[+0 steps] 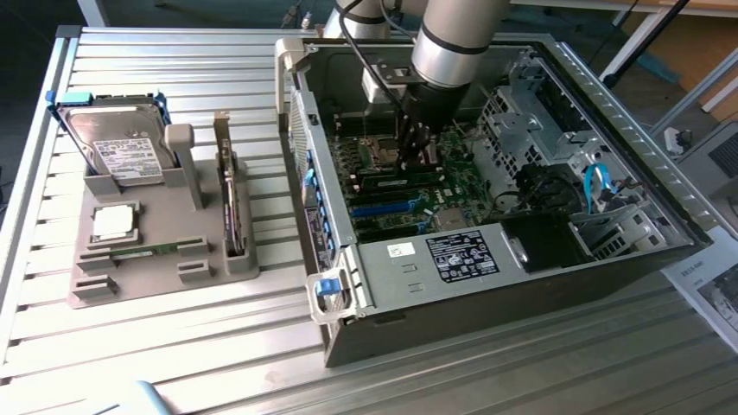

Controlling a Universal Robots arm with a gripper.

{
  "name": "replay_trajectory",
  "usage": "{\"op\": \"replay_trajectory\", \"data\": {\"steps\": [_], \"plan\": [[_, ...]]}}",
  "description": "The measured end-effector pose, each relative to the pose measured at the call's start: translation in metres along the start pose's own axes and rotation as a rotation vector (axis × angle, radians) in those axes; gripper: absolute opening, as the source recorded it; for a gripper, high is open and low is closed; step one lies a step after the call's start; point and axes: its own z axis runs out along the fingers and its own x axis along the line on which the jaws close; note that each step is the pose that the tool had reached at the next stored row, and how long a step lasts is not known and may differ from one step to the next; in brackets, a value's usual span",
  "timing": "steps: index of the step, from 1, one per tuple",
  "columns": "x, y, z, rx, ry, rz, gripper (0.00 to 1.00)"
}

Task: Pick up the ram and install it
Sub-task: 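Press down the ram until it locks into place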

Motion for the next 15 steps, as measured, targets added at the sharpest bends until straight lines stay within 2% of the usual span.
{"op": "replay_trajectory", "data": {"steps": [15], "plan": [[0.0002, 0.0, 0.0023, 0.0, 0.0001, 0.0, 0.1]]}}
